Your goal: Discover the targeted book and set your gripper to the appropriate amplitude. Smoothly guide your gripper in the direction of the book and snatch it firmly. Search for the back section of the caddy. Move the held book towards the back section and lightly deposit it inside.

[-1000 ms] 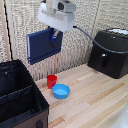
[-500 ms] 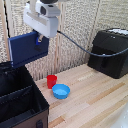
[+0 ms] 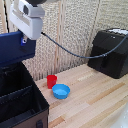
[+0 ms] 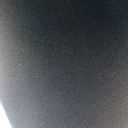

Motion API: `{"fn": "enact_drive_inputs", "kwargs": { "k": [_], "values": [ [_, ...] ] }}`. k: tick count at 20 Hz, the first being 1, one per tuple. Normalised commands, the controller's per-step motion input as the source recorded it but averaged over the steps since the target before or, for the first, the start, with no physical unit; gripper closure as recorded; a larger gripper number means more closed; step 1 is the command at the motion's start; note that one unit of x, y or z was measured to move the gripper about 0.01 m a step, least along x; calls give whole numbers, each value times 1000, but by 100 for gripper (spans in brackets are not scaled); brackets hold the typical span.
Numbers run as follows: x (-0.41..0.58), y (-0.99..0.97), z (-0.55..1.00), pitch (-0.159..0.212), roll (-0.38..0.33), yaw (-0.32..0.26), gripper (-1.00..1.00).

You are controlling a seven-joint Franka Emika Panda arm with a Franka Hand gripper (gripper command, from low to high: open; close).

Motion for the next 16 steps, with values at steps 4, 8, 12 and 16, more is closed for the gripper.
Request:
{"fn": "enact_drive_inputs", "kwargs": {
  "k": [4, 8, 12, 16],
  "values": [
    [401, 799, 415, 66, -1, -20, 100],
    [330, 585, 254, 98, -32, -68, 100],
    [384, 544, 76, 63, -90, -65, 100],
    [373, 427, 29, 0, -143, -91, 100]
  ]
}}
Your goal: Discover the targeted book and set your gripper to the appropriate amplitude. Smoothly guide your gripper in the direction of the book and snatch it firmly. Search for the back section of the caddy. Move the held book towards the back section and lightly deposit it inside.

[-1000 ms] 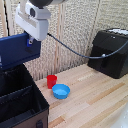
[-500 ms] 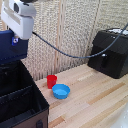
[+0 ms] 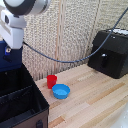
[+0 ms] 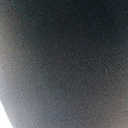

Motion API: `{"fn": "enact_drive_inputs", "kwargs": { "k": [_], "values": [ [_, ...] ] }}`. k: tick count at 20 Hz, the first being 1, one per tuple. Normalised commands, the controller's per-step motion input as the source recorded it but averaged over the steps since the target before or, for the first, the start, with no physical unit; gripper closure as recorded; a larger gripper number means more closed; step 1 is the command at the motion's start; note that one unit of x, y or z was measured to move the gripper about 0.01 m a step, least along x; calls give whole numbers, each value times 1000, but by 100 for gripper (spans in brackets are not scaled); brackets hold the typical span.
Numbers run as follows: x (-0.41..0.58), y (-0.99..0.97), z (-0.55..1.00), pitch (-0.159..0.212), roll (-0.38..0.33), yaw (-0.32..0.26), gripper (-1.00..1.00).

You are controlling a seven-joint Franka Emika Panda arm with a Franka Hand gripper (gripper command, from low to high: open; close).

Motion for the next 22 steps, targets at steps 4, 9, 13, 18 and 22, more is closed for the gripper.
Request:
{"fn": "enact_drive_inputs", "kwargs": {
  "k": [4, 9, 13, 18, 22],
  "values": [
    [439, 314, 14, -1, -207, -84, 100],
    [455, 205, 13, 12, -196, -11, 100],
    [207, 330, 4, 12, -12, -62, -100],
    [42, 87, 380, 76, 0, -73, -100],
    [3, -27, 708, 126, 6, -18, -100]
  ]
}}
